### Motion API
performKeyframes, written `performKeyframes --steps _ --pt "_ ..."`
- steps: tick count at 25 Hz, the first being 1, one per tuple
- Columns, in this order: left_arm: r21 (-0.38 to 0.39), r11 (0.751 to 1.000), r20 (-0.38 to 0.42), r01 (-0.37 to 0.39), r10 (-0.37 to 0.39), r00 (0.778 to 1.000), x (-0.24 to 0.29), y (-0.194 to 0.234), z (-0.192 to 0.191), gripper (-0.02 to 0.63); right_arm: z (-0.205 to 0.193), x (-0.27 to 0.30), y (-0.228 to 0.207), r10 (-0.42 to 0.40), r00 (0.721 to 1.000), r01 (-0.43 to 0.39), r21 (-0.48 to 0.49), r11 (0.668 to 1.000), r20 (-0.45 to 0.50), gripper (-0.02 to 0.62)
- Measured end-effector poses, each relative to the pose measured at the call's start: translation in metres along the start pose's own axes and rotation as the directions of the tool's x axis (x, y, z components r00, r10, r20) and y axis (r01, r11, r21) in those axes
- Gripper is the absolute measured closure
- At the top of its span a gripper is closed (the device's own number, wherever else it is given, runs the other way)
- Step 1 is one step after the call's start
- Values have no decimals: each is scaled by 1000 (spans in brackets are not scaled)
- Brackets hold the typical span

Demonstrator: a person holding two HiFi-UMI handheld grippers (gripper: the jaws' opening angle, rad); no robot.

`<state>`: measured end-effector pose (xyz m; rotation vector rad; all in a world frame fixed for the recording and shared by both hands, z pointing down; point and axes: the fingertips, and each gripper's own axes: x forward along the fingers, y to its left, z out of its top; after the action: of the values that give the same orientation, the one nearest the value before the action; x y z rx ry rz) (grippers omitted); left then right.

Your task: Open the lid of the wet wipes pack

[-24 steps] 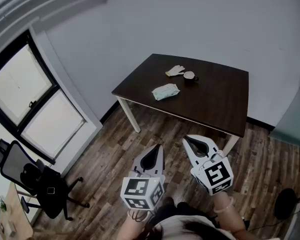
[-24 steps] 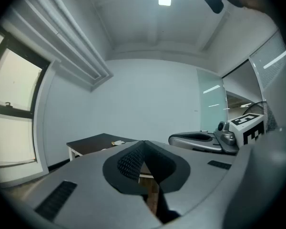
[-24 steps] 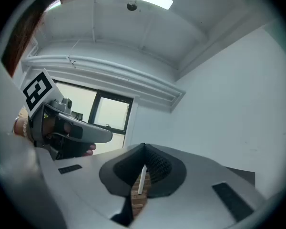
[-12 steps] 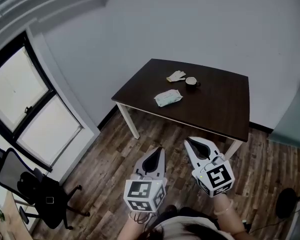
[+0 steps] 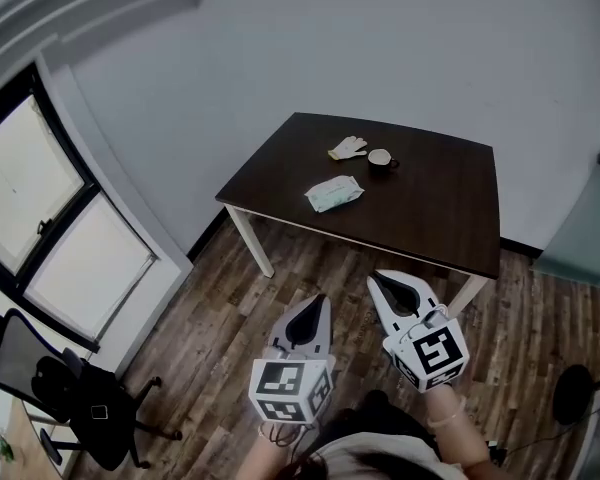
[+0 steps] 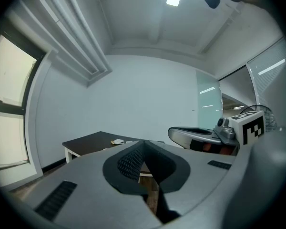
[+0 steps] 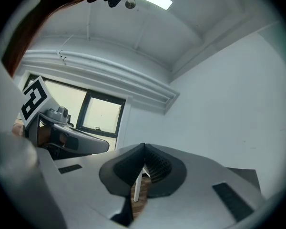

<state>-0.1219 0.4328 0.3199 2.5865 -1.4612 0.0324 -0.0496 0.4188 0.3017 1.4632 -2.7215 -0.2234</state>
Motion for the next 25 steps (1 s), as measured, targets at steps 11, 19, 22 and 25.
performKeyframes --steps 11,19,22,25 --pt "-8 999 -25 34 -34 999 69 20 -1 588 -22 47 -49 -20 999 20 6 1000 -26 589" --pt "-1 1000 -35 28 -28 999 149 33 4 588 -43 93 -110 -6 999 7 17 1000 -41 589" --pt "-1 1000 -36 26 -26 999 181 38 7 588 -48 111 -134 5 999 -5 18 1000 -41 589" --pt "-3 1000 -40 20 -20 999 214 41 11 588 -53 130 -160 14 999 -13 28 1000 -36 589"
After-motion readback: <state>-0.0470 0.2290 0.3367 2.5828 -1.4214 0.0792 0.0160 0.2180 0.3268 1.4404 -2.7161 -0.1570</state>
